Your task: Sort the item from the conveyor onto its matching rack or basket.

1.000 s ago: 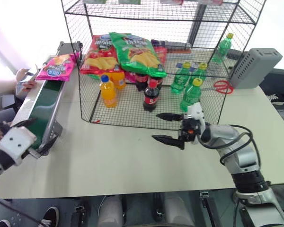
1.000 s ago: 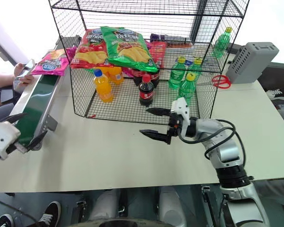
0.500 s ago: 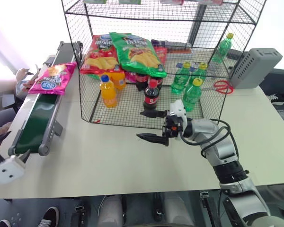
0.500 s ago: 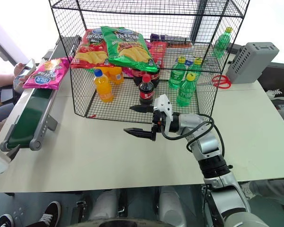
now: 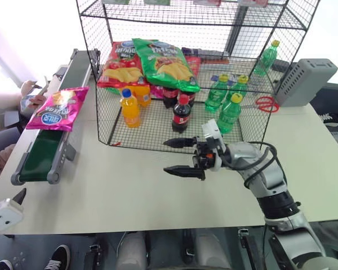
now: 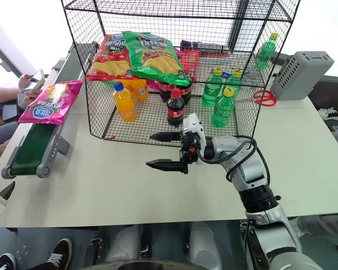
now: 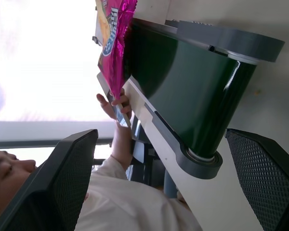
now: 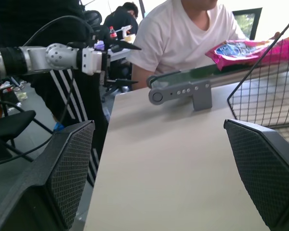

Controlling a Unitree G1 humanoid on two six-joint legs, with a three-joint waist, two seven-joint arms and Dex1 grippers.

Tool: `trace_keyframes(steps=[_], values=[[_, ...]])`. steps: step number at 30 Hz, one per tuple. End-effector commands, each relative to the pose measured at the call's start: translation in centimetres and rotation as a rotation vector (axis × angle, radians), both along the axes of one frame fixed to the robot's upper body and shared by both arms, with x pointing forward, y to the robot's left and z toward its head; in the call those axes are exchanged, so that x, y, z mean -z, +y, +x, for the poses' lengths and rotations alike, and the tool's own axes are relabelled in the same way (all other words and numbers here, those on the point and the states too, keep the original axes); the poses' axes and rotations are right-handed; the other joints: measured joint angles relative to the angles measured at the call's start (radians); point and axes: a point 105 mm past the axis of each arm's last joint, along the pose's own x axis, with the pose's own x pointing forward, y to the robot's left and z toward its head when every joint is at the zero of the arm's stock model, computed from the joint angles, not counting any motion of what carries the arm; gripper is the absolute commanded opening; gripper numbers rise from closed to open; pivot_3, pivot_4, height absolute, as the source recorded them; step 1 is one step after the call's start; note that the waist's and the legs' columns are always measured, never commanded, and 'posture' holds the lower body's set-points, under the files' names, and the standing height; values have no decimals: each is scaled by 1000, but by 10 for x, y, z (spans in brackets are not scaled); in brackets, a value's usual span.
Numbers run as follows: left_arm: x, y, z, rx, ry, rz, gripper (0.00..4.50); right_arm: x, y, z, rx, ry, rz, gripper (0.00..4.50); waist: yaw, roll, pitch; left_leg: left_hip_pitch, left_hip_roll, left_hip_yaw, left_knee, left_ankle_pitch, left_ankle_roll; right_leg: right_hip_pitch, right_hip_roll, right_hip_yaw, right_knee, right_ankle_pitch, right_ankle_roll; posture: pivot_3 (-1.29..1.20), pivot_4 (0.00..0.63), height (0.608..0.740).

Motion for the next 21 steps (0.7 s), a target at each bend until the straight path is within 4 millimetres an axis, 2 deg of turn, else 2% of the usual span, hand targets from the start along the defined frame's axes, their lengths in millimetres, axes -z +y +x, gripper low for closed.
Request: trace_keyframes(steps=[1, 8, 15, 21], values=[[-4, 0, 4, 18, -22, 22, 4500, -18, 2, -6, -21, -18, 64, 4466, -1, 0, 0, 0, 0, 0, 0, 0, 0, 0, 0, 0, 0, 0, 0, 0, 150, 740], [-3, -1, 9, 39, -32, 34, 4500, -21, 3, -11, -27, -1, 98, 4466, -1, 0, 0, 0, 0, 0, 0, 0, 0, 0, 0, 0, 0, 0, 0, 0, 150, 740], [-5, -1, 14, 58, -27, 30, 4500, -18, -7, 3, 40, -104, 61, 4466, -1, 0, 0, 0, 0, 0, 0, 0, 0, 0, 0, 0, 0, 0, 0, 0, 150, 740], [-6, -7, 21, 69, -33, 19, 4500, -17, -8, 5, 57, -113, 59, 4466, -2, 0, 0, 0, 0, 0, 0, 0, 0, 0, 0, 0, 0, 0, 0, 0, 150, 740]])
